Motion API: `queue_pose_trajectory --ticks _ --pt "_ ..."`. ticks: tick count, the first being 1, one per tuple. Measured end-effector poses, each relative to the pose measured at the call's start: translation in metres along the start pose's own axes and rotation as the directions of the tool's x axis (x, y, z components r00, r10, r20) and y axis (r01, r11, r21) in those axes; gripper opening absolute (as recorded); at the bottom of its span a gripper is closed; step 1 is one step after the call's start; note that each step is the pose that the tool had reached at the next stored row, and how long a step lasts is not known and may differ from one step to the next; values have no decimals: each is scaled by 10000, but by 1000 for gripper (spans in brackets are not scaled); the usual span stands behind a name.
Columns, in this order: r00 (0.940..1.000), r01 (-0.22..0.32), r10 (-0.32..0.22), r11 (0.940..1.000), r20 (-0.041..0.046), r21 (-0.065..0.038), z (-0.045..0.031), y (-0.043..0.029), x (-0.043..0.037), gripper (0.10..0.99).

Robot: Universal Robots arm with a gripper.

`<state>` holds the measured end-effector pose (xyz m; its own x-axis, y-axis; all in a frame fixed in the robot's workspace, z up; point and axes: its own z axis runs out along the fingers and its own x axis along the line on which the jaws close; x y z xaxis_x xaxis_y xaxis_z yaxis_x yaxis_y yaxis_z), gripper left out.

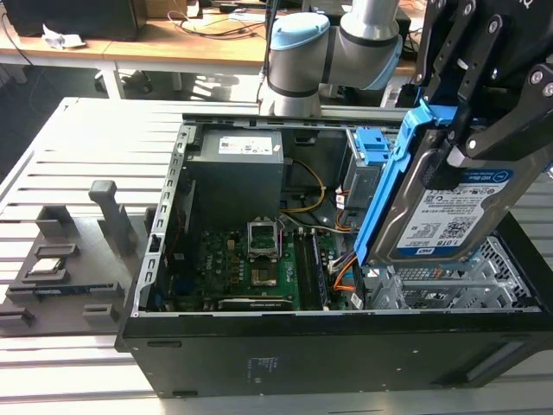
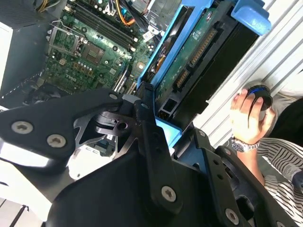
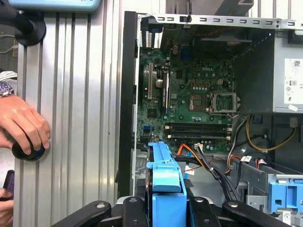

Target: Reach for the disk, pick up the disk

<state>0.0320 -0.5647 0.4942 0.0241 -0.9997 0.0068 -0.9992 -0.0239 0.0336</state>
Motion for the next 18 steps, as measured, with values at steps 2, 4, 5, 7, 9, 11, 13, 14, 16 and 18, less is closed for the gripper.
queue_pose_trajectory --ticks 2,4,5,7,9,11,13,14,16,18 --pt "10000 0 0 10000 0 0 0 1 38 365" --pt "10000 0 0 10000 1 0 1 1 58 365" --pt "10000 0 0 10000 0 0 1 2 70 365" --pt "10000 0 0 10000 0 0 1 2 100 365" --pt "10000 0 0 10000 0 0 1 3 136 365" --pt "10000 0 0 10000 -1 0 1 4 170 365" --pt "10000 0 0 10000 1 0 2 5 196 365" --pt "10000 0 0 10000 0 0 1 5 205 365" --pt "10000 0 0 10000 0 0 2 5 222 365" --pt "10000 0 0 10000 0 0 2 6 247 365"
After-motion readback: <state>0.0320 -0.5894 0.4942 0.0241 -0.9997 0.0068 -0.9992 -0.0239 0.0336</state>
